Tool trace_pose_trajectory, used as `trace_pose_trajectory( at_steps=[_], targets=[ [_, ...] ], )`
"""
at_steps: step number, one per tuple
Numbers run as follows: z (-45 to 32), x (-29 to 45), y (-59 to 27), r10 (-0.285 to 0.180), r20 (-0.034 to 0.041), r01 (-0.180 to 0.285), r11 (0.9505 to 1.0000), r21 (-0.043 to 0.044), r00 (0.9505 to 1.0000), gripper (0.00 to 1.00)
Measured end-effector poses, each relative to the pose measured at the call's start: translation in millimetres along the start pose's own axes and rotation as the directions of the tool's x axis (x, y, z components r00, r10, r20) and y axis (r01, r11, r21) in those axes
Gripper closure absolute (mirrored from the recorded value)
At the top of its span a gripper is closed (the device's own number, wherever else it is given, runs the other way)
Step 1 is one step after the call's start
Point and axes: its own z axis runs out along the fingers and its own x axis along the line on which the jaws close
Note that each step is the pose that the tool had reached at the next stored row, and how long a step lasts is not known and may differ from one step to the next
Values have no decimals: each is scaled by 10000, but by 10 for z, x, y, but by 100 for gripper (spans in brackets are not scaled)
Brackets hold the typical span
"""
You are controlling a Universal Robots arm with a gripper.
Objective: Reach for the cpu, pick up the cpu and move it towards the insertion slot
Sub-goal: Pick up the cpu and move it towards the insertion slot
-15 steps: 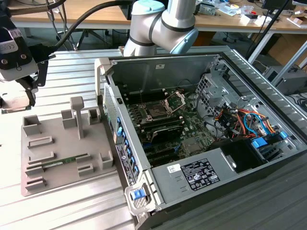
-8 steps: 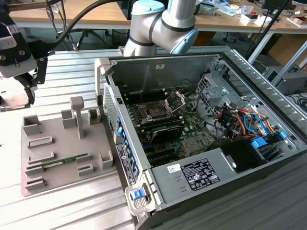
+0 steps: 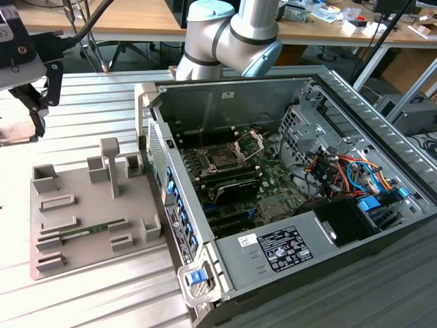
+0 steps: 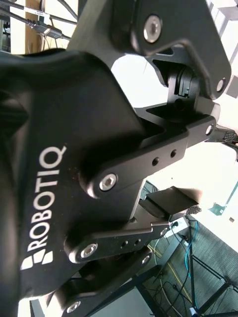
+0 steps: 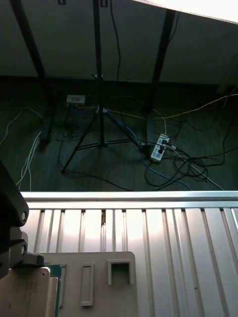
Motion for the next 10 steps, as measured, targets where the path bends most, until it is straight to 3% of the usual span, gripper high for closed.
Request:
trace_pose_trajectory(
  at_steps=[10],
  targets=[
    [-96,0,3,0,0,0,10000,0,10000,45]
  ],
)
